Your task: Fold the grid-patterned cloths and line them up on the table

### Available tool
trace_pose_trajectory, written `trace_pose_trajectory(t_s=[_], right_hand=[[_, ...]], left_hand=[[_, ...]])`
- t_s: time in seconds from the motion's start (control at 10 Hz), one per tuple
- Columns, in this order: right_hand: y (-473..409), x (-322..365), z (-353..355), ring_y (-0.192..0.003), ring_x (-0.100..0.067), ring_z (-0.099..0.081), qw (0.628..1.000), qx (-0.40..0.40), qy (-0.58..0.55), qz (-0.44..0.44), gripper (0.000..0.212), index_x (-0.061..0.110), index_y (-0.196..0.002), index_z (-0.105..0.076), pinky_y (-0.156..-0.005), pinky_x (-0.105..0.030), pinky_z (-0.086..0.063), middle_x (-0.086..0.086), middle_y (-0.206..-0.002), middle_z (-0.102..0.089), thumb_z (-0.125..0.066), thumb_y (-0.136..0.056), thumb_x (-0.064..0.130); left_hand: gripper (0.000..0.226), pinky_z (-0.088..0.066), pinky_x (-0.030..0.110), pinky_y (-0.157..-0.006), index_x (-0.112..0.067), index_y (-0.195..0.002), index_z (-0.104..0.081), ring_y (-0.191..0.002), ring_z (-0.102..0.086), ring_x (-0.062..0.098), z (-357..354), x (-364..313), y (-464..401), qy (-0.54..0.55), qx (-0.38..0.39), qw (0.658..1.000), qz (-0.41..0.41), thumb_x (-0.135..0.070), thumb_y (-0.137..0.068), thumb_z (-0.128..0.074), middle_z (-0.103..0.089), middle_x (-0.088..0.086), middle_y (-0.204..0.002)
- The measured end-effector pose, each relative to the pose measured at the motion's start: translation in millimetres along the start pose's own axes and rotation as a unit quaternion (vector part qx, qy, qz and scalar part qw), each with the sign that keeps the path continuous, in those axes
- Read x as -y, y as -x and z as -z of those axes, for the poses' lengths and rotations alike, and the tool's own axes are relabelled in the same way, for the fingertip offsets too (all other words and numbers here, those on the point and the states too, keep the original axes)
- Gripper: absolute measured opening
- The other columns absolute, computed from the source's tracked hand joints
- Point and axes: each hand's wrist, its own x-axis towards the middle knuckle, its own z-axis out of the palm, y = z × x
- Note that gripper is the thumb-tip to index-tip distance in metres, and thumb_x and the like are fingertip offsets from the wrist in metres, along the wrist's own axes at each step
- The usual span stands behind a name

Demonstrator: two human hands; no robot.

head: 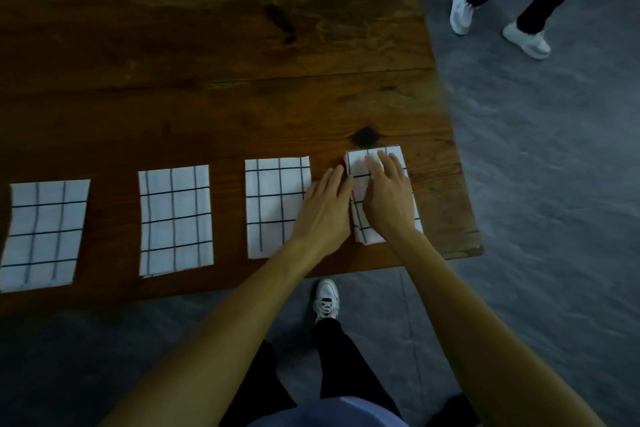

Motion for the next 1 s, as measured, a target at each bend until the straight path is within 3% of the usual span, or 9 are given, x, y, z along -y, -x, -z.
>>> trace_pose_trajectory(t_s=[0.1, 0.2, 0.3, 0.6, 0.8, 1.0], right_hand=[[-16, -19, 0, -0.148, -0.031, -0.006, 0.999, 0.038, 0.004, 0.034, 0.055, 0.009, -0.147, -0.03, -0.119, -0.046, -0.017, -0.016, -0.159, -0.017, -0.043, -0.094, 0.001], [-21, -31, -5, -0.148, -0.029, 0.003, 0.995, 0.082, 0.009, 0.052, 0.059, 0.011, -0.152, -0.019, -0.121, -0.043, -0.005, -0.016, -0.16, -0.005, -0.044, -0.099, 0.02], [-19, -36, -14, -0.148, -0.03, 0.007, 0.994, 0.088, 0.02, 0.062, 0.06, 0.01, -0.153, -0.013, -0.119, -0.04, 0.003, -0.018, -0.16, 0.001, -0.038, -0.101, 0.026], [-14, -38, -18, -0.148, -0.028, 0.008, 0.995, 0.085, 0.02, 0.056, 0.061, 0.014, -0.154, -0.009, -0.121, -0.042, 0.004, -0.016, -0.16, 0.003, -0.021, -0.098, 0.037], [-11, -12, -6, -0.149, -0.028, 0.002, 0.993, 0.075, -0.053, 0.079, 0.054, 0.01, -0.152, -0.018, -0.121, -0.042, -0.001, -0.015, -0.16, -0.006, -0.029, -0.104, 0.032], [5, 26, 30, -0.148, -0.027, -0.008, 0.985, 0.06, -0.114, 0.111, 0.049, 0.016, -0.148, -0.03, -0.119, -0.043, -0.013, -0.011, -0.159, -0.018, -0.034, -0.104, 0.036]], left_hand=[[0.076, 0.003, 0.043, -0.117, -0.016, -0.151, -0.001, -0.145, 0.011, 0.023, -10, -8, -29, -0.045, 0.029, 0.999, -0.01, -0.014, -0.092, -0.049, 0.011, 0.008, -0.159], [0.068, 0.008, 0.043, -0.115, -0.017, -0.151, 0.005, -0.145, 0.014, 0.022, -17, -5, -43, -0.055, 0.049, 0.997, 0.012, -0.027, -0.099, -0.038, 0.013, 0.007, -0.158], [0.062, 0.006, 0.046, -0.116, -0.016, -0.151, 0.004, -0.145, 0.012, 0.023, -20, 2, -43, -0.074, 0.066, 0.995, 0.025, -0.039, -0.102, -0.025, 0.011, 0.007, -0.159], [0.062, 0.006, 0.045, -0.118, -0.015, -0.151, -0.002, -0.146, 0.01, 0.023, -12, -4, -39, -0.067, 0.046, 0.996, 0.048, -0.043, -0.101, -0.025, 0.003, 0.009, -0.159], [0.055, -0.004, 0.04, -0.119, -0.016, -0.149, -0.021, -0.147, -0.003, 0.021, 19, 8, -2, 0.023, -0.03, 0.993, 0.111, -0.041, -0.101, -0.03, -0.015, 0.008, -0.158], [0.048, -0.014, 0.039, -0.117, -0.015, -0.144, -0.035, -0.142, -0.024, 0.022, 69, 25, 44, 0.05, -0.115, 0.981, 0.15, -0.036, -0.101, -0.036, -0.034, 0.008, -0.151]])
